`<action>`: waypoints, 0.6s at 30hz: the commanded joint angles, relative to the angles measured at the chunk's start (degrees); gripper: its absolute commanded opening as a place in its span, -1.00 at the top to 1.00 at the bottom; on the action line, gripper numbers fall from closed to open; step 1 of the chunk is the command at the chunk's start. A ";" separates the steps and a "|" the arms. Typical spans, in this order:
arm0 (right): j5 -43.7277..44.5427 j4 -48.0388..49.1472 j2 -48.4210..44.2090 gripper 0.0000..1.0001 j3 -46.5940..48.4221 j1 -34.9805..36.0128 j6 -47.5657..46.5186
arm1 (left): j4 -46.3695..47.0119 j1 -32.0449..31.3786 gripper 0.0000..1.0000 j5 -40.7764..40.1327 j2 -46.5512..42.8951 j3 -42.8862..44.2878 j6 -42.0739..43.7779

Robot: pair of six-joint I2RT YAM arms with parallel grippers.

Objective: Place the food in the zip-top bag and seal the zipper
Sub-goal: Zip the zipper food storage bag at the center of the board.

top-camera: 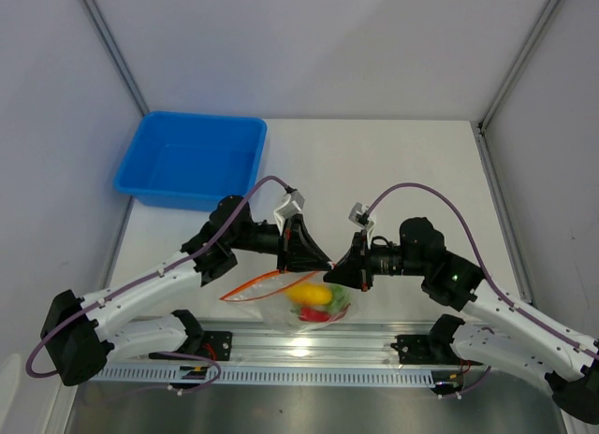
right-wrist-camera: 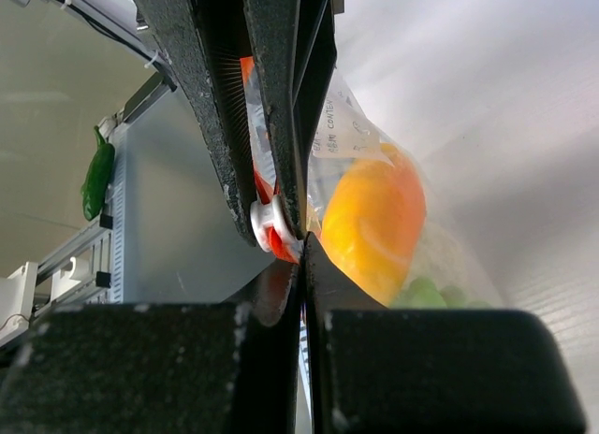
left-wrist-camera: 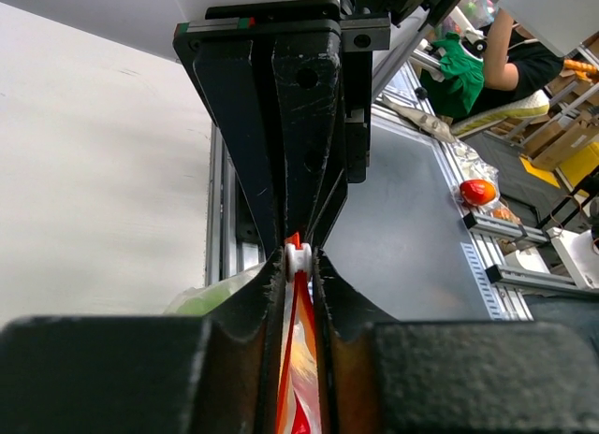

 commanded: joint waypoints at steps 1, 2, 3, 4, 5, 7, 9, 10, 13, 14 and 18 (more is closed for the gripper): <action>2.20 0.38 -0.76 1.00 2.40 0.36 -0.42 | 2.80 -0.39 0.68 1.49 0.11 -0.22 -1.13; 2.64 0.38 -0.85 1.00 2.32 0.36 -0.50 | 2.71 -0.39 0.71 1.49 0.11 -0.14 -1.40; 3.17 0.38 -1.02 1.00 2.23 0.45 -0.68 | 2.63 -0.39 0.80 1.49 0.20 -0.22 -1.75; 3.61 0.38 -1.54 1.00 2.23 0.54 -0.77 | 2.62 -0.39 0.97 1.66 0.46 -0.05 -1.93; 4.74 0.29 -1.90 1.00 2.23 0.45 -0.86 | 2.54 -0.48 0.99 1.67 0.47 0.04 -2.10; 5.46 0.20 -2.34 1.00 2.14 0.54 -1.21 | 2.27 -0.39 0.99 1.67 0.81 0.13 -2.54; 6.07 0.55 -2.60 1.00 2.05 0.54 -1.12 | 1.84 -0.39 0.99 1.67 0.99 0.39 -2.63; 6.16 0.90 -2.60 1.00 1.88 0.54 -0.77 | 1.14 -0.39 0.99 1.40 1.08 0.74 -2.54; 6.69 2.66 -3.13 1.00 0.91 0.45 -0.07 | -0.71 -0.48 0.99 0.53 1.34 1.01 -1.58; 6.69 3.01 -3.65 1.00 0.73 0.54 0.20 | -1.85 -0.48 0.99 -0.61 1.00 1.35 -1.40; 7.65 4.16 -5.06 1.00 -0.23 0.45 0.81 | -7.21 -0.39 0.99 -4.75 0.38 1.62 0.53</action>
